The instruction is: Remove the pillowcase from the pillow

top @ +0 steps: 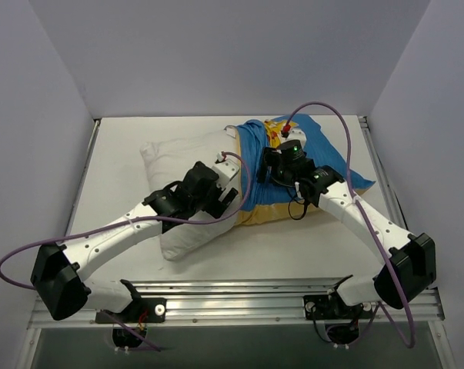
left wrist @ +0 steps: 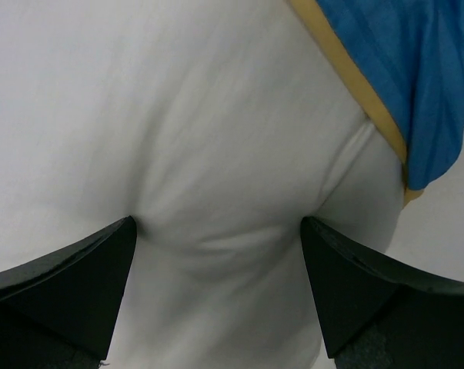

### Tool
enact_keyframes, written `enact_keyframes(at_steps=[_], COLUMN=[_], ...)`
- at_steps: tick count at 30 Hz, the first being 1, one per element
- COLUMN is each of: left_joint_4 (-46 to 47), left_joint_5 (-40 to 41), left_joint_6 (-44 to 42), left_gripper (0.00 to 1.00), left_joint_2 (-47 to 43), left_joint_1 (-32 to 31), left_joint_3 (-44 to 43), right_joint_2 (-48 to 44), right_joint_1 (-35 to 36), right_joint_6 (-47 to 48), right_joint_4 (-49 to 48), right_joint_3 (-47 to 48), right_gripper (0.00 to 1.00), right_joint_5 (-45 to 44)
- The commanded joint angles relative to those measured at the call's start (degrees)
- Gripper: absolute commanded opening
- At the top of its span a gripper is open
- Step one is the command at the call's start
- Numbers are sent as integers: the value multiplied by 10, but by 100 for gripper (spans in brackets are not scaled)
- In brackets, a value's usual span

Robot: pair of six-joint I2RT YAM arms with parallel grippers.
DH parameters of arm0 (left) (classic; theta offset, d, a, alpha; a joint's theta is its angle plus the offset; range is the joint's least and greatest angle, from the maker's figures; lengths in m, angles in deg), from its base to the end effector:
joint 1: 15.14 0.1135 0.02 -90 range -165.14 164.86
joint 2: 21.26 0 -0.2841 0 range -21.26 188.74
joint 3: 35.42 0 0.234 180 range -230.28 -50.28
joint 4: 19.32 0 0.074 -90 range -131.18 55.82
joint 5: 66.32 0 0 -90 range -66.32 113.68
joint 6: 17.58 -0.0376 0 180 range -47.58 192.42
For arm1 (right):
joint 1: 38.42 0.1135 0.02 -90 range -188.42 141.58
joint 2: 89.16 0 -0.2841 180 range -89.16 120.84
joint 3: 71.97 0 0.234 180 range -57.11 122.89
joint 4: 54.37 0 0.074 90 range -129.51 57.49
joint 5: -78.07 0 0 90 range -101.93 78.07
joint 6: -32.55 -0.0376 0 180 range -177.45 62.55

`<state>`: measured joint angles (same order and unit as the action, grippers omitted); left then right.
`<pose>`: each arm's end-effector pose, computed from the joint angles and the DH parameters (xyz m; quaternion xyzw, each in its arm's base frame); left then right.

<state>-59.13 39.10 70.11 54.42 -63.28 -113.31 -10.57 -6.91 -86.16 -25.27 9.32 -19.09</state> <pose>0.1882 -0.1951 0.3305 0.3253 0.8296 -0.0595 0.4499 0.2559 0.1514 0.3535 0.0122 0.8488 0.2179 0.4816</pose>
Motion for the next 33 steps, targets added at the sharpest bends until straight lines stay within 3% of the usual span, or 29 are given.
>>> enact_keyframes(at_steps=[1,4,6,7,9,10,11,18,27,30,31,33], left_joint_4=[50,65,90,97,106,106,106,76,61,54,48,26], left_joint_5=[29,41,35,23,8,-9,-15,-38,-88,-87,-85,-90], left_joint_6=[-31,-5,12,16,47,59,65,81,107,114,125,140], left_gripper=[96,97,81,56,32,11,3,2,2,2,2,2], left_joint_2=[43,65,82,94,104,111,111,98,66,47,41,22], left_joint_1=[-11,-10,-9,-9,-6,-3,-1,13,40,49,56,96], left_joint_3=[2,6,17,18,8,2,-5,-95,-136,-131,-131,-128], right_joint_2=[12,7,1,-2,-11,-13,-19,-43,13,39,49,53], right_joint_1=[-6,6,11,13,27,33,43,104,118,109,99,79], right_joint_6=[15,29,38,41,47,54,55,27,-2,8,6,-3], right_joint_4=[-11,-21,-21,-21,-22,-22,-20,-49,-97,-82,-70,-18], right_joint_3=[12,4,-5,-9,-19,-23,-27,-78,-97,-79,-65,-54], right_gripper=[73,74,75,75,75,75,75,76,72,40,17,1], right_joint_5=[-10,7,18,23,29,32,32,12,-72,-116,-134,-189])
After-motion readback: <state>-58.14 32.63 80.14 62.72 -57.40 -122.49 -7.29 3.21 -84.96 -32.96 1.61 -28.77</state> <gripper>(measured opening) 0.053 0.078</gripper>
